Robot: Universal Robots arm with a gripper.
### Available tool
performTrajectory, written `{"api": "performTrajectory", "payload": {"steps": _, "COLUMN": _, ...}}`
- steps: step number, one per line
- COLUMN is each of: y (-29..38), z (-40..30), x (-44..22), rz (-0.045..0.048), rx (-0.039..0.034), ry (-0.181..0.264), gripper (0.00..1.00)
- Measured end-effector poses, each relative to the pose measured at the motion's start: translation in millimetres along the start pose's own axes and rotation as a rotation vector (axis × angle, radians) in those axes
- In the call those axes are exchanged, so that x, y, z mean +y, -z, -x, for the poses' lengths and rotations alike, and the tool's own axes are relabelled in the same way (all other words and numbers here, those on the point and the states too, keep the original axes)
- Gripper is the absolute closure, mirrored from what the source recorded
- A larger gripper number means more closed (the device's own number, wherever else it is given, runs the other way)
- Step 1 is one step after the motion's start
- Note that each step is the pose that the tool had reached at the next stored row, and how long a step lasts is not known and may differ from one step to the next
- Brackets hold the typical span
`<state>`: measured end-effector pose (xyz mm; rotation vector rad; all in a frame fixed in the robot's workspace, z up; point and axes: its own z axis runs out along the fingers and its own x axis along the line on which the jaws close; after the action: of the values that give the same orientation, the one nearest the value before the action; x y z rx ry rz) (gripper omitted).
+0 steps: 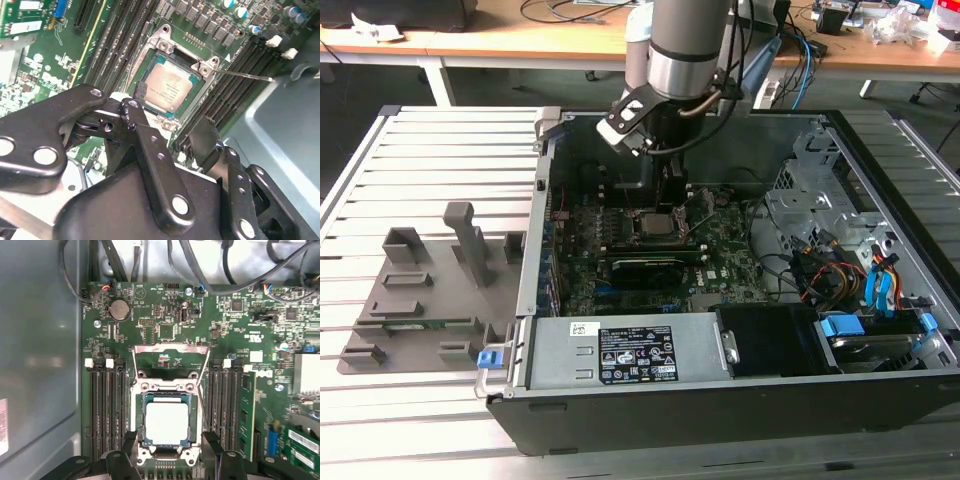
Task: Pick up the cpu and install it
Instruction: 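Place the cpu into insertion slot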
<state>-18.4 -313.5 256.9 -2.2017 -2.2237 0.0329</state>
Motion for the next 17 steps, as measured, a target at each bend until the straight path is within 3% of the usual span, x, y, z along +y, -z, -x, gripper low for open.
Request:
{"api": "performTrajectory", "payload": {"steps": 3, "y": 19.7, "z": 0.1, "x": -0.5, "rz": 0.0000, "rx": 0.0000, "ry": 0.000, "gripper": 0.38}}
{"api": "performTrajectory", "payload": {"steps": 5, "y": 29.4, "z": 0.1, "x": -0.7, "rz": 0.0001, "rx": 0.0001, "ry": 0.000, "gripper": 0.38}}
{"api": "performTrajectory", "payload": {"steps": 6, "y": 34.5, "z": 0.2, "x": -0.8, "rz": 0.0001, "rx": 0.0001, "ry": 0.000, "gripper": 0.46}}
{"api": "performTrajectory", "payload": {"steps": 9, "y": 43.0, "z": 0.2, "x": -1.0, "rz": 0.0001, "rx": 0.0002, "ry": 0.000, "gripper": 0.64}}
{"api": "performTrajectory", "payload": {"steps": 10, "y": 45.3, "z": 0.2, "x": -1.1, "rz": 0.0000, "rx": 0.0003, "ry": 0.000, "gripper": 0.64}}
{"api": "performTrajectory", "payload": {"steps": 12, "y": 50.0, "z": 0.3, "x": -1.2, "rz": 0.0001, "rx": 0.0006, "ry": 0.000, "gripper": 0.76}}
{"api": "performTrajectory", "payload": {"steps": 13, "y": 53.2, "z": 0.3, "x": -1.2, "rz": 0.0001, "rx": 0.0008, "ry": 0.000, "gripper": 0.89}}
{"api": "performTrajectory", "payload": {"steps": 17, "y": 58.3, "z": 0.7, "x": -1.4, "rz": 0.0001, "rx": 0.0012, "ry": 0.000, "gripper": 0.89}}
